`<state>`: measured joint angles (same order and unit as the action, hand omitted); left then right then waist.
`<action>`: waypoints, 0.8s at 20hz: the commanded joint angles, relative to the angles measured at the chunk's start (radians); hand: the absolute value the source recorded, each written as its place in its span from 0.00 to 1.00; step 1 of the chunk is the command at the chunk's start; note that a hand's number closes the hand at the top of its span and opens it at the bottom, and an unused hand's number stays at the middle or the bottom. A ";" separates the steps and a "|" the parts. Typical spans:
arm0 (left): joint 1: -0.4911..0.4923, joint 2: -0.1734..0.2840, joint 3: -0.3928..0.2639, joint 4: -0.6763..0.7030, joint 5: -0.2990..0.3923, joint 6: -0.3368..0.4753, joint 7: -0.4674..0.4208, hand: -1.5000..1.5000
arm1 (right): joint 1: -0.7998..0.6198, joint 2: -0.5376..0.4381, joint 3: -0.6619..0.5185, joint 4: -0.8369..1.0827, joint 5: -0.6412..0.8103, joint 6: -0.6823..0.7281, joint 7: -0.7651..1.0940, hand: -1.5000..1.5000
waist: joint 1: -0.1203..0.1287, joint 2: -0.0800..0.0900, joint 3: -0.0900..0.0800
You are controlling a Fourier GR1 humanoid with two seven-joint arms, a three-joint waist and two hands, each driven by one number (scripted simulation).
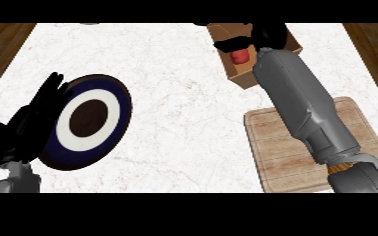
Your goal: Pick the bell pepper from the cutting board and place it in the cardboard box
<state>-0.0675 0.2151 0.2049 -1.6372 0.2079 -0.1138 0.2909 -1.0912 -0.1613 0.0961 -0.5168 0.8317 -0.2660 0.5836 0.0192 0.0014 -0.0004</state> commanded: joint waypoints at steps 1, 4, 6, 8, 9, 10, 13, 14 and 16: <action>-0.009 -0.003 0.004 0.011 0.002 -0.004 -0.011 0.50 | 0.026 0.016 -0.040 0.007 -0.022 -0.092 -0.105 0.00 | -0.001 0.004 0.001; 0.042 -0.025 -0.009 -0.020 -0.012 0.008 -0.023 0.50 | 0.045 0.002 -0.114 -0.092 -0.079 -0.260 -0.145 0.00 | -0.002 0.003 0.002; 0.035 -0.019 -0.007 -0.020 -0.004 -0.001 -0.016 0.50 | 0.088 0.000 -0.171 -0.117 -0.123 -0.358 -0.189 0.00 | -0.002 0.006 0.002; 0.017 -0.009 0.012 0.017 -0.004 0.002 -0.026 0.50 | 0.078 0.013 -0.201 -0.185 -0.162 -0.375 -0.181 0.00 | -0.018 -0.001 0.001; 0.051 0.010 0.031 -0.006 0.021 -0.022 -0.013 0.50 | 0.131 0.018 -0.219 -0.230 -0.190 -0.409 -0.215 0.00 | -0.021 -0.005 0.002; 0.021 -0.010 0.011 -0.025 0.008 0.010 0.011 0.50 | 0.166 0.003 -0.247 -0.250 -0.239 -0.391 -0.280 0.00 | -0.023 -0.003 0.002; 0.029 -0.023 -0.010 -0.030 -0.024 0.021 -0.003 0.50 | 0.191 -0.021 -0.259 -0.361 -0.274 -0.337 -0.238 0.00 | -0.030 -0.007 0.001; 0.032 -0.019 0.006 -0.048 -0.017 0.036 0.019 0.50 | 0.224 -0.038 -0.266 -0.401 -0.284 -0.329 -0.233 0.00 | -0.030 -0.008 0.001; 0.036 0.020 0.047 0.002 0.015 -0.018 -0.018 0.50 | 0.320 -0.061 -0.261 -0.509 -0.303 -0.292 -0.226 0.00 | -0.036 -0.008 0.000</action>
<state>-0.0317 0.2060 0.2190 -1.6487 0.2023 -0.1087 0.2759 -0.8840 -0.1845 -0.1420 -0.8815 0.5815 -0.5909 0.3699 -0.0084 -0.0045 0.0002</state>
